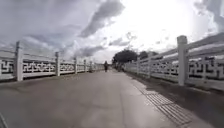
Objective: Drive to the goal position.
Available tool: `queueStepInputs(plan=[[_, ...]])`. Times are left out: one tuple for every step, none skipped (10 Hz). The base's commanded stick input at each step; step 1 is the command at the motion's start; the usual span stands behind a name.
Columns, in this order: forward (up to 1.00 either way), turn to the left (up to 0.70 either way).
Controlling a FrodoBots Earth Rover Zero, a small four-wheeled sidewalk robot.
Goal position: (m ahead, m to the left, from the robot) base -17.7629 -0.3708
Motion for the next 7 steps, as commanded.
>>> queueStepInputs(plan=[[0.7, 0.0], [0.7, 0.0], [0.7, 0.0], [0.7, 0.0], [0.7, 0.0], [0.7, 0.0], [0.7, 0.0]])
